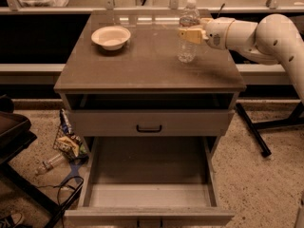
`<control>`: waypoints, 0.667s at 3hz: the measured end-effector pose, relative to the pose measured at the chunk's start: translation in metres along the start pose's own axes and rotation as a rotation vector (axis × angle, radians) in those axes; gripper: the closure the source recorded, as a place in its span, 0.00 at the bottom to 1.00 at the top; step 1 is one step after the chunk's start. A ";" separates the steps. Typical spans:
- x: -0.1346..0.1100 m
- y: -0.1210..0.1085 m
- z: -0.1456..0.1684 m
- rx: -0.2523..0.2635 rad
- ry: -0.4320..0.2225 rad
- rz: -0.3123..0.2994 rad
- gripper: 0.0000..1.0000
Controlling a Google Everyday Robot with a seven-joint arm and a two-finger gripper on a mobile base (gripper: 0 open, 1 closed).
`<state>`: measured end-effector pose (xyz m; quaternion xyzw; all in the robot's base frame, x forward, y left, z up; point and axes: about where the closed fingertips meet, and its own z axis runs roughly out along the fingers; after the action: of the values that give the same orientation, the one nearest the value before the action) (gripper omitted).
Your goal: Place water bottle into middle drawer
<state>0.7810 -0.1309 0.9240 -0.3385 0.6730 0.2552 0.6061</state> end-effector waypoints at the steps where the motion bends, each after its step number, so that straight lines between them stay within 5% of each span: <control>1: 0.000 0.002 0.002 -0.004 0.000 0.000 0.99; 2: 0.000 0.002 0.003 -0.006 0.000 0.001 1.00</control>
Offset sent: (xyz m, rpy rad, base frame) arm 0.0002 0.0024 -0.0005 0.0005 0.0008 0.0034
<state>0.7814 -0.1269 0.9232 -0.3399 0.6723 0.2574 0.6051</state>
